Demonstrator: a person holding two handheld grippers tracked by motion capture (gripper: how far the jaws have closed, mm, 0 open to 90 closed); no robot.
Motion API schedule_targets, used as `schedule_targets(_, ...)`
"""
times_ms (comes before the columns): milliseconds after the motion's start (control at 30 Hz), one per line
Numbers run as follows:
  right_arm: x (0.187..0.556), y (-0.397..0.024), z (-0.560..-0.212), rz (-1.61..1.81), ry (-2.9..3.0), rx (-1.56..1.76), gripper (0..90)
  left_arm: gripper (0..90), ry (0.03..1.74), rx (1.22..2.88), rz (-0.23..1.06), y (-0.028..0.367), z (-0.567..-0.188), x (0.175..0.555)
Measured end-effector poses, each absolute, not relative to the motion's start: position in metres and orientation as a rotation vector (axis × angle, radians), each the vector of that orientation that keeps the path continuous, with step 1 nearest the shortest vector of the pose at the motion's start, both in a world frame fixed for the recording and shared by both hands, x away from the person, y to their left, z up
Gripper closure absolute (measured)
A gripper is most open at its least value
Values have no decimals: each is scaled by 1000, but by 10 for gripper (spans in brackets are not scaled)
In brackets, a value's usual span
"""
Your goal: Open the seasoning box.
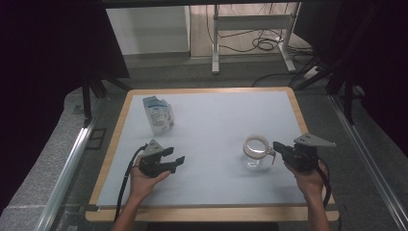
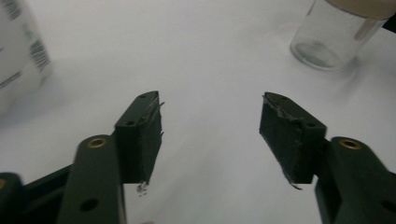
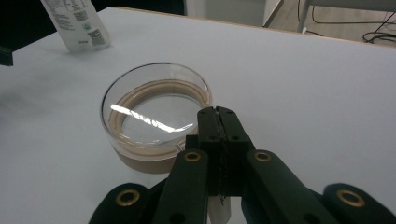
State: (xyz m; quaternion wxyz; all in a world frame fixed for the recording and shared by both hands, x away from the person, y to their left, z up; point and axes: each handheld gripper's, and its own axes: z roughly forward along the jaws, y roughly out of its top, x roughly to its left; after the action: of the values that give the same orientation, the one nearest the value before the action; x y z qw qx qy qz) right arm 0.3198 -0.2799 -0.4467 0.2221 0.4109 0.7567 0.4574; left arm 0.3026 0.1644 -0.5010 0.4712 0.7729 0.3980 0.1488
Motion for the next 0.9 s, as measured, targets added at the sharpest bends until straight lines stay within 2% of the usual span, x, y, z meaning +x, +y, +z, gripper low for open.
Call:
schedule_targets(533, 314, -285, -452, 1333, 2071, 1129, 898, 659, 795, 1958, 305, 65, -467, 337)
schedule_targets(667, 313, -285, -453, 1338, 2062, 1112, 898, 673, 783, 1972, 304, 51, -467, 343)
schedule_targets(900, 310, -279, -451, 1256, 2063, 1065, 899, 684, 804, 1967, 286, 51, -472, 347)
